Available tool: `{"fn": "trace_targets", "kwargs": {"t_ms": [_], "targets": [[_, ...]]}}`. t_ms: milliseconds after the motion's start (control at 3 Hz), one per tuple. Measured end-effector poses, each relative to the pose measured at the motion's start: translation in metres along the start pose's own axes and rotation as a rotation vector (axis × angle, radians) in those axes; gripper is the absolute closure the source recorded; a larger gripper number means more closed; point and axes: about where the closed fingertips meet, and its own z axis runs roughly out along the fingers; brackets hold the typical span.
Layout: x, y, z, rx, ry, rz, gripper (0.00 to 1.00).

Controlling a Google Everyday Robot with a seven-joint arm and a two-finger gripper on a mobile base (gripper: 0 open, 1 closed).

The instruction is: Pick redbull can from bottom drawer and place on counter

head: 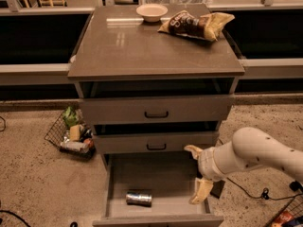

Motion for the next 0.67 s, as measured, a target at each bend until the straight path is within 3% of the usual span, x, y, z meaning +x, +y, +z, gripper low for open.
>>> {"fn": "trace_targets", "kwargs": {"t_ms": [333,667], "targets": [[0.014,-0.008,0.056,-0.002,-0.141,0.001,0.00],[0.026,0.009,0.088,-0.049,-0.179,0.036,0.00]]}}
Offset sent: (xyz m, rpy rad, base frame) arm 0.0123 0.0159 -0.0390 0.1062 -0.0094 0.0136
